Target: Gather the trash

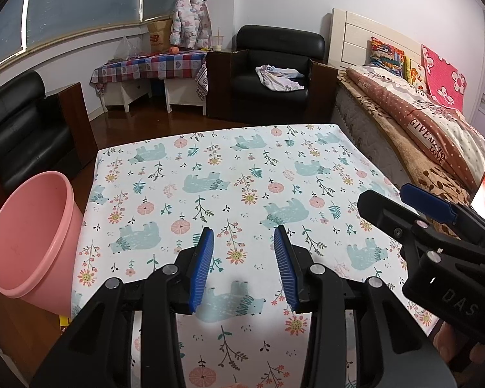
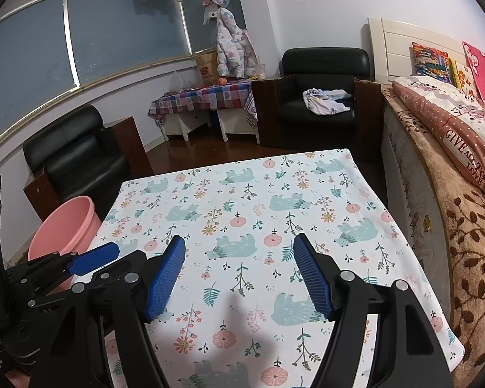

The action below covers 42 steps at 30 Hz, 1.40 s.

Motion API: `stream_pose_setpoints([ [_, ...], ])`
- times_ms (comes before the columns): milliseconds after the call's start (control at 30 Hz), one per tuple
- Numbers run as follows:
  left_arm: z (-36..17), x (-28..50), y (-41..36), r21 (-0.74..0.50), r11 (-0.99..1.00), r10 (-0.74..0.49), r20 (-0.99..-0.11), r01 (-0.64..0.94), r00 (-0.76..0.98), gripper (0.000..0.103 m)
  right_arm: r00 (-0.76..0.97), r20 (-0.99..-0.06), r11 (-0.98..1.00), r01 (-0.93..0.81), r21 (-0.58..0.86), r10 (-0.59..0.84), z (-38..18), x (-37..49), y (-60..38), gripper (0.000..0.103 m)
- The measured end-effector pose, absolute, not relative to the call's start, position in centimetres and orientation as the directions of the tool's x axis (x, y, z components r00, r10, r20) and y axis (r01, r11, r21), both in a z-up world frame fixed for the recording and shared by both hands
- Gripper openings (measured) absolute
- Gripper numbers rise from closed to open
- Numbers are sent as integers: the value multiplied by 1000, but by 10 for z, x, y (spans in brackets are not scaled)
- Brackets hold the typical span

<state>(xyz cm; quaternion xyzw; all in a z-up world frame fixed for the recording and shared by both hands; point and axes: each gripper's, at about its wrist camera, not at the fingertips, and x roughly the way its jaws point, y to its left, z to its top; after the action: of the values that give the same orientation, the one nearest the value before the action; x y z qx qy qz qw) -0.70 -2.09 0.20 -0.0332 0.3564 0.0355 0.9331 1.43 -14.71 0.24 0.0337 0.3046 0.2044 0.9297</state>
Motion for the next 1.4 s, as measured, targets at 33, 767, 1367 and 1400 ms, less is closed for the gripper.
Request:
stream_pose_setpoints([
  [33, 2, -7, -21, -37, 995, 42, -668, -90, 743, 40, 731, -553, 914, -359, 187, 400, 2, 14, -147, 69],
  [767, 3, -14, -25, -17, 998, 30, -656, -54, 754, 40, 734, -551, 916, -354, 186, 396, 0, 14, -151, 69],
  [1367, 7, -18, -25, -20, 998, 26, -648, -52, 761, 40, 757, -524, 918, -362, 161, 390, 7, 1, -148, 69],
  [1400, 7, -18, -25, -20, 998, 27, -648, -52, 761, 40, 759, -521, 918, -363, 158, 390, 8, 0, -148, 69],
])
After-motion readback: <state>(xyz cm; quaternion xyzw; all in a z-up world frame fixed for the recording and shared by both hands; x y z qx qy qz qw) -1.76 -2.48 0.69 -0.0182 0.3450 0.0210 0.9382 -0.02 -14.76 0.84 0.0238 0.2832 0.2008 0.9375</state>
